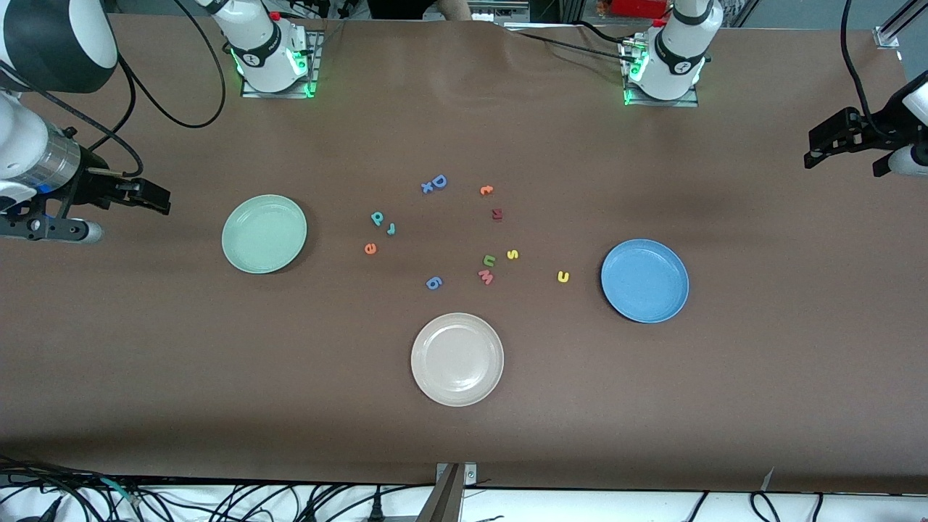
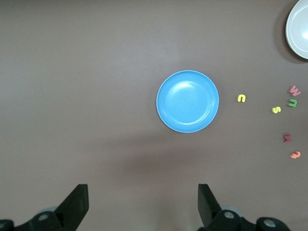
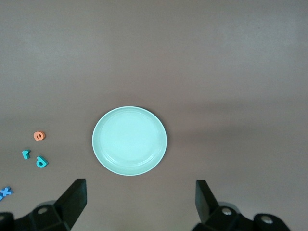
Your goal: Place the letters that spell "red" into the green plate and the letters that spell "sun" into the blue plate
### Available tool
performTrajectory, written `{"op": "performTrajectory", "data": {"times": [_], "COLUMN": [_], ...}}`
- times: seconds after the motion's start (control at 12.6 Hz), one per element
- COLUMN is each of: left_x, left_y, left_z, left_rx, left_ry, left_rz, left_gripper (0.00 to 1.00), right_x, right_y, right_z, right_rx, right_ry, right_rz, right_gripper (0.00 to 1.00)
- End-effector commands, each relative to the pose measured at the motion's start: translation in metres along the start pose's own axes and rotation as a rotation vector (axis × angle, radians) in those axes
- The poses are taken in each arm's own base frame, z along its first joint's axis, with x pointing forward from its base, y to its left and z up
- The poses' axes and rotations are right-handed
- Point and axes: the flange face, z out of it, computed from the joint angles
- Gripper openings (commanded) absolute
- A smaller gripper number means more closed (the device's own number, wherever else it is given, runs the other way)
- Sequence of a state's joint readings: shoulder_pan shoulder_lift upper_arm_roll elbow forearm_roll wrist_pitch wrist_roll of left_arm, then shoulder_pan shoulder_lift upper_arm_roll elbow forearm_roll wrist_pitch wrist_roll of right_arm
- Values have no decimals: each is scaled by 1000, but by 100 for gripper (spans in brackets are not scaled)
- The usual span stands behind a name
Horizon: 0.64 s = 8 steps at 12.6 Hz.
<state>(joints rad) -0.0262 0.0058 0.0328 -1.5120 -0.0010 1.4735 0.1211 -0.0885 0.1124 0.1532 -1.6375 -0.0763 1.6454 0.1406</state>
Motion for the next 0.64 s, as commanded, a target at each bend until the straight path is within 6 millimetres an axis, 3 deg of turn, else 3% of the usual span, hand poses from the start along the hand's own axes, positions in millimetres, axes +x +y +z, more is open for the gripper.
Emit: {"op": "performTrajectory", "data": {"times": [0.0, 0.56], "left_x": [1, 0], "left_y": [3, 4], "left_z": [-4, -3], "left_rx": [-17, -19], "left_ry": [-4, -17], "left_rz": [-10, -7], "left_gripper": [100, 100], "right_x": [-3, -3], "right_y": [-2, -1], "right_z": [-6, -5], "right_rx": [13, 5], "right_ry": [3, -1], "right_rz": [1, -2], "right_gripper": [100, 100]}}
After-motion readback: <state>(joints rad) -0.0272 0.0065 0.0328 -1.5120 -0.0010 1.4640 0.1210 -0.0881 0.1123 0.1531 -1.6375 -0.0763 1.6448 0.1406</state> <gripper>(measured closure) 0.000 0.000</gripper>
